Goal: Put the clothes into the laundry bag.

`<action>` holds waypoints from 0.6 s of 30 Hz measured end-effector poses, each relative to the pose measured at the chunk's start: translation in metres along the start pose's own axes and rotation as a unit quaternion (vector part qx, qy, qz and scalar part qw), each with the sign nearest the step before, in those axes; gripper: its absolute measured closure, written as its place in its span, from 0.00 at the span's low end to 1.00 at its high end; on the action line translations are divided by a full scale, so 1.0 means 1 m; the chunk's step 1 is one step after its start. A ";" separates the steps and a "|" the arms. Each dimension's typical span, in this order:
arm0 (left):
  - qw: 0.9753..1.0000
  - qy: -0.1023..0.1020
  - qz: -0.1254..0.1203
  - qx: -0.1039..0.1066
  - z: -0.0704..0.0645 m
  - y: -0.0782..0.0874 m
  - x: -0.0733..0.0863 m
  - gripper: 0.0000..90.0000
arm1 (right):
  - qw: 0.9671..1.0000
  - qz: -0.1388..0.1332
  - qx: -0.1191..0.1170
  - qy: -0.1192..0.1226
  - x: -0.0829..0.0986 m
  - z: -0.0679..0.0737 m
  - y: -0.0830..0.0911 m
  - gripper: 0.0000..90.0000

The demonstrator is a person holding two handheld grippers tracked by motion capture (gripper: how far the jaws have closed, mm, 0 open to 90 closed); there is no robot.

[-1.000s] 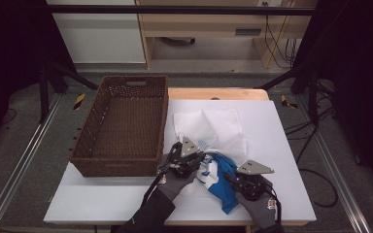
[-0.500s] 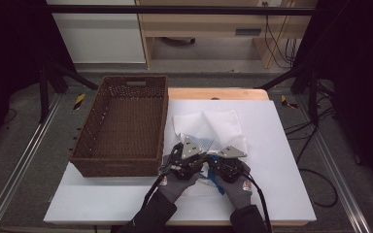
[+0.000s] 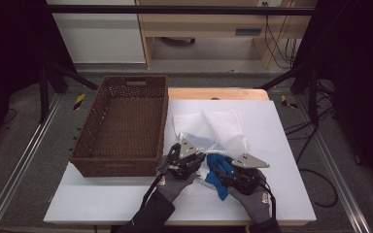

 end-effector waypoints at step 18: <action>1.000 -0.003 -0.017 0.011 -0.008 0.006 -0.008 0.98 | 0.999 0.013 0.043 -0.012 -0.002 0.010 -0.036 0.86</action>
Point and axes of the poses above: each handheld gripper's, and its own axes: y roughly backward along the jaws, x roughly out of its underside, z roughly to its left, the point moved 8 cm from there along -y, roughly forward along the jaws, and after that the axes turned 13 degrees about x, right-handed, at the moved point
